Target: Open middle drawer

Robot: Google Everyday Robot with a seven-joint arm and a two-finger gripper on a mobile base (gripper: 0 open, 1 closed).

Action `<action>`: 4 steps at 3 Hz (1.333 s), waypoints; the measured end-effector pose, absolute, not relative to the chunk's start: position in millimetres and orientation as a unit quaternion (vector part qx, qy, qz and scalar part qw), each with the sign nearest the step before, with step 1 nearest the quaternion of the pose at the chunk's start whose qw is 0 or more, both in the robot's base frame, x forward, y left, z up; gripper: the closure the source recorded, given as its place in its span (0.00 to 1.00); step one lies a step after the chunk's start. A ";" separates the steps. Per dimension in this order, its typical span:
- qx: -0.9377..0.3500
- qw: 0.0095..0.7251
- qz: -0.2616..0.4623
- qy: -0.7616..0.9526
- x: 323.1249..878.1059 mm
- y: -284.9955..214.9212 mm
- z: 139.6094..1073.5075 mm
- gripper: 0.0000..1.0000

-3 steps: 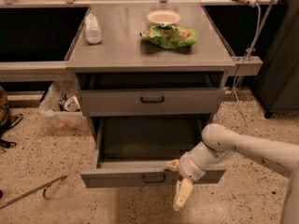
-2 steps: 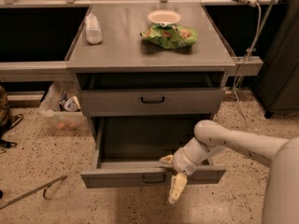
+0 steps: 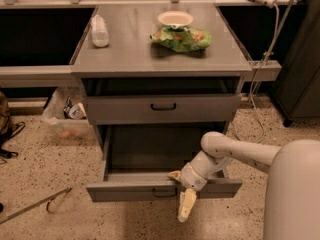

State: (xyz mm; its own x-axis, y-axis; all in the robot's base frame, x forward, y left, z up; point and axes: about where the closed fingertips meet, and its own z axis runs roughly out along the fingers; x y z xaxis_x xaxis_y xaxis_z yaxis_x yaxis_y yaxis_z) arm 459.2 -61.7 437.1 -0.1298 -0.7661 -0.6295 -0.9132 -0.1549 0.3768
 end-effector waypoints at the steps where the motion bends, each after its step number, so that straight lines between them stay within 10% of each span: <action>1: -0.633 0.091 0.402 0.655 427.4 -66.1 460.8 0.00; 4: -0.649 0.098 0.406 0.636 403.5 -60.6 451.7 0.00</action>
Offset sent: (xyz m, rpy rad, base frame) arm -0.1285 -0.0200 0.0846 0.0248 0.1448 -0.1548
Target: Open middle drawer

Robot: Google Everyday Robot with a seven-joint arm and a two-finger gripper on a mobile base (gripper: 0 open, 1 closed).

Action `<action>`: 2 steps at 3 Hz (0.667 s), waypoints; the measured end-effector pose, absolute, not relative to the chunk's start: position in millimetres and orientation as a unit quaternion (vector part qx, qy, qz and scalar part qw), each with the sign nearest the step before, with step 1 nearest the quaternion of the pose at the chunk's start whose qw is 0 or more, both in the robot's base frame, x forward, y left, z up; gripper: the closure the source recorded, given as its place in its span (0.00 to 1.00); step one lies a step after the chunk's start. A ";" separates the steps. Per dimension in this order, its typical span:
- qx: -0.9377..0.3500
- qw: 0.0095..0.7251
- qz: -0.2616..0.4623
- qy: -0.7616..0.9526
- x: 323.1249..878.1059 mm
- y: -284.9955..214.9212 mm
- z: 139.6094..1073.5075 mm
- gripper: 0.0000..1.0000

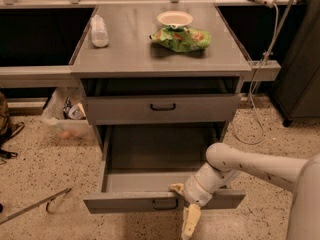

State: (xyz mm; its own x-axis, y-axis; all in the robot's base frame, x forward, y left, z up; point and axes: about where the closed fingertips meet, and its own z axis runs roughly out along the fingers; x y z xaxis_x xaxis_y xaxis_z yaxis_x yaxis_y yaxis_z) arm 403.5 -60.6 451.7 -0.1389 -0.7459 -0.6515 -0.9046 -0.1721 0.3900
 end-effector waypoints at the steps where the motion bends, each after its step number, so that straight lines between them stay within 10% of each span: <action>1: -0.649 0.098 0.408 0.635 401.3 -60.4 453.4 0.00; 2: -0.640 0.097 0.419 0.637 369.2 -62.2 477.1 0.00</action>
Offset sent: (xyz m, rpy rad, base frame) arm -0.1386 -0.0082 0.1051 0.0695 0.0940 -0.0595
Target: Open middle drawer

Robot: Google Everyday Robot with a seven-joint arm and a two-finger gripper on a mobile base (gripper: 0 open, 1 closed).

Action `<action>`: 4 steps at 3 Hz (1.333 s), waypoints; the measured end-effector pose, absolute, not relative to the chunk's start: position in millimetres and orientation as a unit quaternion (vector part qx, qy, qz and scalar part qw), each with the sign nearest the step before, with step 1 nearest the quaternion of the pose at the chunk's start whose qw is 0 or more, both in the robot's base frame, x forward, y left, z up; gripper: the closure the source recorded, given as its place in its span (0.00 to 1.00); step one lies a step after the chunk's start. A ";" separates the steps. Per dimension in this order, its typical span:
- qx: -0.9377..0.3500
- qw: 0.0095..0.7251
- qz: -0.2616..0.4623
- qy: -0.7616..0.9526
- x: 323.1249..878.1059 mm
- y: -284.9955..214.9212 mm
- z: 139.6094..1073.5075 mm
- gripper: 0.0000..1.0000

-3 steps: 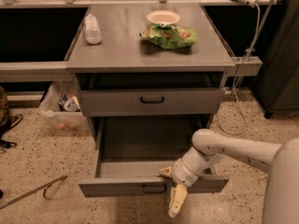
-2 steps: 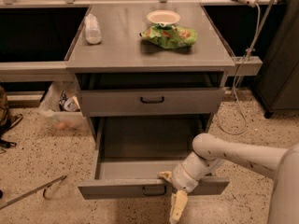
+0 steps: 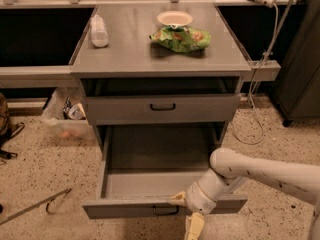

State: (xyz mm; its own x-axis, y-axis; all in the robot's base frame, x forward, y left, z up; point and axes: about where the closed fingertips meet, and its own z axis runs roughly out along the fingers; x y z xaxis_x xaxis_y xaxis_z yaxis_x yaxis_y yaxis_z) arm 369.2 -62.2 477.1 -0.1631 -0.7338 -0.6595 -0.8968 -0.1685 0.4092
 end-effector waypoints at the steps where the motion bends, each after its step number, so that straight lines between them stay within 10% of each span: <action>1: -0.640 0.097 0.418 0.637 369.3 -62.1 477.2 0.00; 4: -0.691 0.100 0.392 0.599 407.4 -34.9 473.9 0.00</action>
Offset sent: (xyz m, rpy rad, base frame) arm 0.0456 0.0227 0.0261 0.0082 -0.1628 0.0494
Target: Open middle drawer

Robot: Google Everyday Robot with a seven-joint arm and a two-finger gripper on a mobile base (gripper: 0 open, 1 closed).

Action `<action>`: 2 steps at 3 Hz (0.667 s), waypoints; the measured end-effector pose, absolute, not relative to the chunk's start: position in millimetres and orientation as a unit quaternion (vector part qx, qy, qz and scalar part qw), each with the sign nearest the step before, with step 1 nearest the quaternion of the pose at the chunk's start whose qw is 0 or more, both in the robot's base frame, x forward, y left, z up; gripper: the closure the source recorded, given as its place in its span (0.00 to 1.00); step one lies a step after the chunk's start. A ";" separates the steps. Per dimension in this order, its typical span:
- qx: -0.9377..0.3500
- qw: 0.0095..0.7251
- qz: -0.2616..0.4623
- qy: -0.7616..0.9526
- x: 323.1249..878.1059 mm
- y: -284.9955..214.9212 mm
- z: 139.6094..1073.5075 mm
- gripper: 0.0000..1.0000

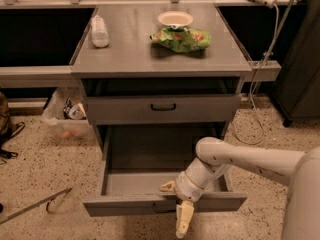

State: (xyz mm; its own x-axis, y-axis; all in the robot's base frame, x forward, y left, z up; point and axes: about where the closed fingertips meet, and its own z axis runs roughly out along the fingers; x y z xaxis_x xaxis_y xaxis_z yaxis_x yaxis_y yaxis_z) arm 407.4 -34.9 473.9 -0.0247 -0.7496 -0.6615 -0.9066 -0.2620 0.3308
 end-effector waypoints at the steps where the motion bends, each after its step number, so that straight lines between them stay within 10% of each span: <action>1: -0.676 0.060 0.423 0.601 382.3 -42.3 457.1 0.00; 2: -0.676 0.060 0.423 0.601 382.3 -42.3 459.6 0.00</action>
Offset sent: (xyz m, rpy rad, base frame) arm -0.1218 -0.0457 -0.0017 -0.0207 0.3650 0.0047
